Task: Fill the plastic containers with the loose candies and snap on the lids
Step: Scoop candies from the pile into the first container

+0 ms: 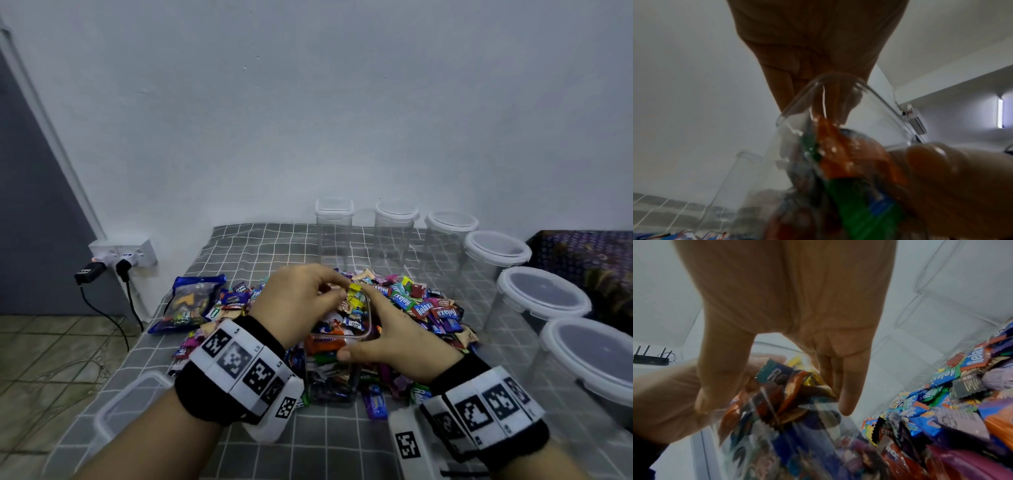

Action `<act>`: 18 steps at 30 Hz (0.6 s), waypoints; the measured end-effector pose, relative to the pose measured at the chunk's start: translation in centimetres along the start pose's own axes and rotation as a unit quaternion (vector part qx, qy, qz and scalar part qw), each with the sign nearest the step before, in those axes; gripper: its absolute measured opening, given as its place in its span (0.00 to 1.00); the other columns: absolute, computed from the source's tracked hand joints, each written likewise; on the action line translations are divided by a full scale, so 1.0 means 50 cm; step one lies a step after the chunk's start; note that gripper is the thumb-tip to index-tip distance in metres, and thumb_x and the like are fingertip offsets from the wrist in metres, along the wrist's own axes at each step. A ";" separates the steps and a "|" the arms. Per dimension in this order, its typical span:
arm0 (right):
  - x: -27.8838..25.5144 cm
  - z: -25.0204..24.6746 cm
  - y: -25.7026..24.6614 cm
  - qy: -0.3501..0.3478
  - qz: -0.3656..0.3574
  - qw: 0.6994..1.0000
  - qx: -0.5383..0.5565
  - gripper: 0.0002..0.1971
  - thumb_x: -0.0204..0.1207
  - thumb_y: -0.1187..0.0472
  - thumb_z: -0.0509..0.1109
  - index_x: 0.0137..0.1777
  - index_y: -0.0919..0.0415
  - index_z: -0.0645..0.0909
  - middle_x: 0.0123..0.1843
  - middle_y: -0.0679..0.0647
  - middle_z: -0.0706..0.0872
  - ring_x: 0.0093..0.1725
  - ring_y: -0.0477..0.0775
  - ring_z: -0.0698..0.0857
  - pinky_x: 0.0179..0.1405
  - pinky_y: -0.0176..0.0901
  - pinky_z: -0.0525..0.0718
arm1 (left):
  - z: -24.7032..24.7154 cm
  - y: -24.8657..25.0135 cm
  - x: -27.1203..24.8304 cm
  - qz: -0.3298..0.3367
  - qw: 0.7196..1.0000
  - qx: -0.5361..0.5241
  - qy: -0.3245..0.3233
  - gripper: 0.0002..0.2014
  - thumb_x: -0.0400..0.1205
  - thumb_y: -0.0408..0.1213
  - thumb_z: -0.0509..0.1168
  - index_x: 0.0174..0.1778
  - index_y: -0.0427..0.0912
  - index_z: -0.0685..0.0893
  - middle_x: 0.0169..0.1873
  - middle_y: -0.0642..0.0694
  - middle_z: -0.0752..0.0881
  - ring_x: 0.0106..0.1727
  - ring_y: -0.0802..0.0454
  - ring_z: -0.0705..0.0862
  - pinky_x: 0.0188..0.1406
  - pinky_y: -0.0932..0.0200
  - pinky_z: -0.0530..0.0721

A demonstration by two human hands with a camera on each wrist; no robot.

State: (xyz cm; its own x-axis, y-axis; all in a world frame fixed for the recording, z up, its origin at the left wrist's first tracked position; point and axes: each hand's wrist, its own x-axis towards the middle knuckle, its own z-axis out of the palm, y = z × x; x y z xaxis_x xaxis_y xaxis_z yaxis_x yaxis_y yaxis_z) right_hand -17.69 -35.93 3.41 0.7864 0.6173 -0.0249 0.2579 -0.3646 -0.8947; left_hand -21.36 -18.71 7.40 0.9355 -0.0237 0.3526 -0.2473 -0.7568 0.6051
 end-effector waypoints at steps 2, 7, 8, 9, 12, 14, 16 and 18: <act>-0.002 -0.001 -0.002 0.003 0.003 1.000 -0.013 0.51 0.62 0.54 0.83 0.80 0.46 0.55 0.66 0.40 0.79 0.63 0.37 0.81 0.69 0.42 0.76 | 0.001 0.012 -0.001 0.026 0.994 0.090 -0.062 0.09 0.78 0.45 0.68 0.53 0.55 0.89 0.46 0.53 0.89 0.48 0.56 0.85 0.52 0.56 0.80; 0.005 0.000 0.011 0.007 0.004 1.000 -0.008 0.55 0.59 0.52 0.84 0.81 0.47 0.53 0.69 0.42 0.79 0.67 0.40 0.79 0.72 0.48 0.74 | -0.003 0.018 -0.002 0.033 0.992 0.059 -0.103 0.08 0.78 0.45 0.68 0.50 0.54 0.90 0.43 0.52 0.90 0.45 0.57 0.85 0.50 0.54 0.81; 0.006 -0.001 0.014 0.001 0.006 1.000 -0.006 0.56 0.57 0.50 0.85 0.81 0.46 0.53 0.68 0.43 0.80 0.66 0.42 0.80 0.72 0.49 0.75 | -0.003 0.014 -0.003 0.024 0.996 0.017 -0.081 0.07 0.79 0.44 0.68 0.50 0.53 0.90 0.42 0.52 0.90 0.44 0.57 0.86 0.50 0.53 0.83; 0.007 -0.002 0.015 -0.009 0.012 1.000 -0.010 0.58 0.56 0.48 0.84 0.81 0.43 0.50 0.68 0.43 0.79 0.66 0.43 0.80 0.71 0.48 0.75 | -0.005 0.010 -0.003 0.015 0.998 -0.027 -0.052 0.07 0.79 0.43 0.69 0.49 0.52 0.90 0.41 0.53 0.90 0.43 0.57 0.87 0.49 0.52 0.84; 0.007 -0.015 0.019 -0.047 0.056 0.997 -0.029 0.60 0.64 0.57 0.82 0.81 0.42 0.37 0.69 0.41 0.76 0.66 0.40 0.78 0.65 0.29 0.75 | -0.017 -0.010 -0.001 -0.011 0.994 -0.107 0.035 0.06 0.79 0.40 0.69 0.44 0.56 0.89 0.39 0.57 0.90 0.43 0.60 0.87 0.49 0.55 0.86; 0.008 -0.030 0.030 -0.064 0.072 0.994 -0.048 0.60 0.64 0.57 0.81 0.81 0.42 0.37 0.71 0.44 0.73 0.68 0.45 0.77 0.67 0.36 0.76 | -0.026 -0.031 0.003 -0.036 0.988 -0.132 0.067 0.09 0.79 0.38 0.69 0.40 0.61 0.87 0.39 0.58 0.89 0.44 0.60 0.87 0.50 0.56 0.86; 0.011 -0.042 0.041 -0.069 0.090 0.991 -0.068 0.60 0.57 0.51 0.82 0.80 0.37 0.42 0.74 0.46 0.71 0.68 0.52 0.78 0.67 0.53 0.79 | -0.032 -0.056 0.007 -0.065 0.984 -0.144 0.082 0.10 0.79 0.37 0.68 0.40 0.61 0.85 0.39 0.57 0.89 0.43 0.61 0.87 0.52 0.55 0.86; 0.016 -0.054 0.047 -0.045 0.108 0.989 -0.090 0.54 0.60 0.54 0.79 0.81 0.41 0.48 0.75 0.48 0.70 0.67 0.53 0.79 0.65 0.54 0.81 | -0.031 -0.083 0.010 -0.095 0.986 -0.118 0.076 0.08 0.80 0.38 0.68 0.42 0.60 0.85 0.40 0.56 0.89 0.42 0.62 0.86 0.52 0.54 0.86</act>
State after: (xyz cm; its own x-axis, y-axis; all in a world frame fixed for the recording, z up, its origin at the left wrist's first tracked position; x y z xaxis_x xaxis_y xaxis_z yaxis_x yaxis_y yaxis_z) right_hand -14.92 -38.17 2.47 0.7832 0.5678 -0.2533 0.1911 -0.6076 -0.7709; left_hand -20.24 -14.56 6.16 0.9266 0.2157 0.3080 -0.1390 -0.5646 0.8136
